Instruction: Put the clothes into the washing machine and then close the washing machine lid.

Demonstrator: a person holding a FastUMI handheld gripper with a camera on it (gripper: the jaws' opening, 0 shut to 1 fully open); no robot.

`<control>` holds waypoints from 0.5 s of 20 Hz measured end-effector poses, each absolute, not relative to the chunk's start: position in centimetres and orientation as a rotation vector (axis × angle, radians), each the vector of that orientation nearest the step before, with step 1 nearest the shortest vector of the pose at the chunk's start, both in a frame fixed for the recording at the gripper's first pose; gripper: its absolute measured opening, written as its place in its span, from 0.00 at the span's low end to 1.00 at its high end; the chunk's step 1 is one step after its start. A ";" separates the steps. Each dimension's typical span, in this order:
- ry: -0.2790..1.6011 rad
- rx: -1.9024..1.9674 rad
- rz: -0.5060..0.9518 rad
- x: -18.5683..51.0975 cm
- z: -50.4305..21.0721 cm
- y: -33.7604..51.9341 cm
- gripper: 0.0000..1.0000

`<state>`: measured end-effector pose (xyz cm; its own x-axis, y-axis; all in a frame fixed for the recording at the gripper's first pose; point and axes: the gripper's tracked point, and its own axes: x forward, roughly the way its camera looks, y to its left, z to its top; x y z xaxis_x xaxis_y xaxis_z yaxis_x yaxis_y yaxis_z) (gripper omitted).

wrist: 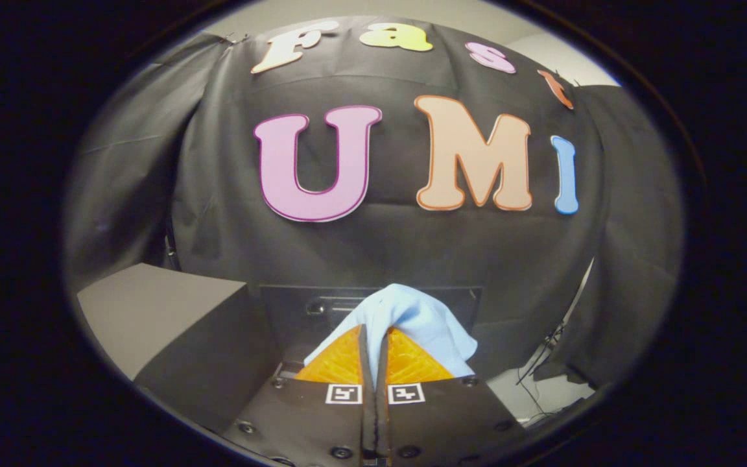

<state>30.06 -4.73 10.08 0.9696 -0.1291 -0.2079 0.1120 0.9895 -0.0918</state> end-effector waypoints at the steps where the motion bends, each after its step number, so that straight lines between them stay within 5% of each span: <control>1: 0.222 -0.075 -0.121 30.3 8.9 -4.9 0.00; 10: 0.288 -0.161 -0.060 31.8 -0.9 -3.8 0.00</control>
<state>31.81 -3.79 -0.90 0.9572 -0.0815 -0.2778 0.0356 0.9854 -0.1662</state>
